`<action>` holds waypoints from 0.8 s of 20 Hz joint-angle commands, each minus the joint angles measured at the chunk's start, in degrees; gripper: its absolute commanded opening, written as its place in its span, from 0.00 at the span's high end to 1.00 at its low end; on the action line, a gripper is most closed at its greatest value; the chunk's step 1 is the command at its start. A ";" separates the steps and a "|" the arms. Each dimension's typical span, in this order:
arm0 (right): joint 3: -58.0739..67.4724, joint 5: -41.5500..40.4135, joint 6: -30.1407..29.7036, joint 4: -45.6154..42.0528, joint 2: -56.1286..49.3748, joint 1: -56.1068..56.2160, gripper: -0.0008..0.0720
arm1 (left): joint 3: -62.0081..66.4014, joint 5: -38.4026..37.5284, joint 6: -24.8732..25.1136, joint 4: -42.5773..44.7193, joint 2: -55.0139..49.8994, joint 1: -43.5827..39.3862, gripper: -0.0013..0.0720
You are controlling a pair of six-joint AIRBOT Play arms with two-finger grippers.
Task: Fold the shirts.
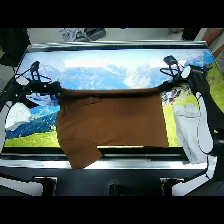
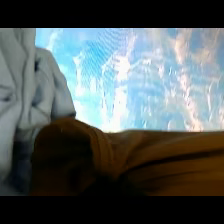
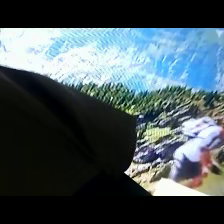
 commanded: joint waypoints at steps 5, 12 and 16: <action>-4.63 22.56 -1.20 0.48 0.15 -0.02 0.92 | -4.26 -24.48 -4.52 5.22 -0.68 0.09 0.94; -11.23 22.34 -0.33 1.70 -0.33 -0.04 0.92 | -7.85 -24.22 -6.73 5.03 -3.58 0.04 0.93; -11.15 21.92 -2.38 2.99 2.45 -0.39 0.23 | -5.31 -27.04 -6.36 3.50 -3.15 1.57 0.34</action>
